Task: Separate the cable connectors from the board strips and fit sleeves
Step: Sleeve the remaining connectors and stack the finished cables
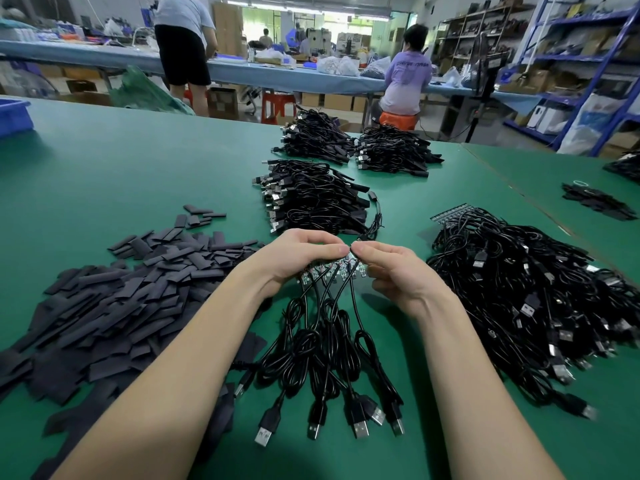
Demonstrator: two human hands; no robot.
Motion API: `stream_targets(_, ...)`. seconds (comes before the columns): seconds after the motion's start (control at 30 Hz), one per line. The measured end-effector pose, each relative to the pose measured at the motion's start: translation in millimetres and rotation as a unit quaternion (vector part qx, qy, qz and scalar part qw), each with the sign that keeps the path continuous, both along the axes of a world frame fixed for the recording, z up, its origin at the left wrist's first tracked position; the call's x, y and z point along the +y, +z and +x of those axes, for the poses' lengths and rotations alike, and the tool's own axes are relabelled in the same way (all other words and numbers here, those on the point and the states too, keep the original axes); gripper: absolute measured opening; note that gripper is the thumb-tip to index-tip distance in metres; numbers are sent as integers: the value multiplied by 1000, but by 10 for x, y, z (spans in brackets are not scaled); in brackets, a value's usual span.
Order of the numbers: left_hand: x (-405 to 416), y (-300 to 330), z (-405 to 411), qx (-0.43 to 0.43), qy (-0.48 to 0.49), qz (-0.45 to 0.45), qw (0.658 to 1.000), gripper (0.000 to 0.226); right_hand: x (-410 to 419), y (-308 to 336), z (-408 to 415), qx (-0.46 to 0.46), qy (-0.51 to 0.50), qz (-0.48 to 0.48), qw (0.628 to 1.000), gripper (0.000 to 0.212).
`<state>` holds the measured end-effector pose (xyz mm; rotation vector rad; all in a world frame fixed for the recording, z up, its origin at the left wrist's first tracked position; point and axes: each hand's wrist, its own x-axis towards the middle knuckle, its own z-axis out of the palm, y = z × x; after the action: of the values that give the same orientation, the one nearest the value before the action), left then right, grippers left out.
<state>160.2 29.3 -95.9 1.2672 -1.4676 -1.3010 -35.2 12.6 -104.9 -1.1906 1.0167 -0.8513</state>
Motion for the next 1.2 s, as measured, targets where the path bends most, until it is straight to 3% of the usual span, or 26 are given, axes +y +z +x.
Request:
stream_targets(0.17, 4, 8, -2, 65, -25, 27, 997, 16, 8, -9, 44, -89, 24, 66, 994, 18)
stream_targets(0.33, 15, -3, 10, 147, -67, 81, 983, 11, 36, 3, 55, -190, -1, 155, 969, 20)
stream_targets(0.43, -12, -36, 6, 32, 12, 29, 999, 13, 58, 110, 22, -148, -5, 96, 984, 20)
stream_targets(0.5, -25, -76, -29, -64, 54, -32, 996, 8, 67, 221, -21, -174, 1, 63, 983, 13)
stream_targets(0.57, -24, -110, -82, -171, 70, -86, 979, 6, 80, 340, -56, -193, 28, 37, 980, 6)
stream_targets(0.67, -23, -124, -160, -282, 133, -157, 937, 5, 90, 432, -49, -128, 5, 8, 992, 5)
stream_targets(0.73, -27, -76, -213, -223, 175, -176, 943, 9, 62, 414, -30, -68, -57, 0, 996, 8)
stream_targets(0.8, -3, -1, -288, -30, 122, -96, 987, 11, 26, 363, -26, -65, -113, 20, 991, 10)
stream_targets(0.87, 37, 16, -380, 106, 47, -21, 993, 9, 0, 315, -29, -78, -132, 40, 987, 8)
stream_targets(1.03, 63, -88, -455, 165, 54, 24, 984, 11, 16, 316, 10, -11, -139, 10, 990, 12)
stream_targets(1.1, 62, -99, -444, 193, 68, 42, 978, 12, 38, 384, 40, 88, -167, -58, 980, 18)
stream_targets(1.2, 69, -100, -449, 221, 87, 50, 970, 11, 81, 527, 164, 214, -196, -208, 934, 10)
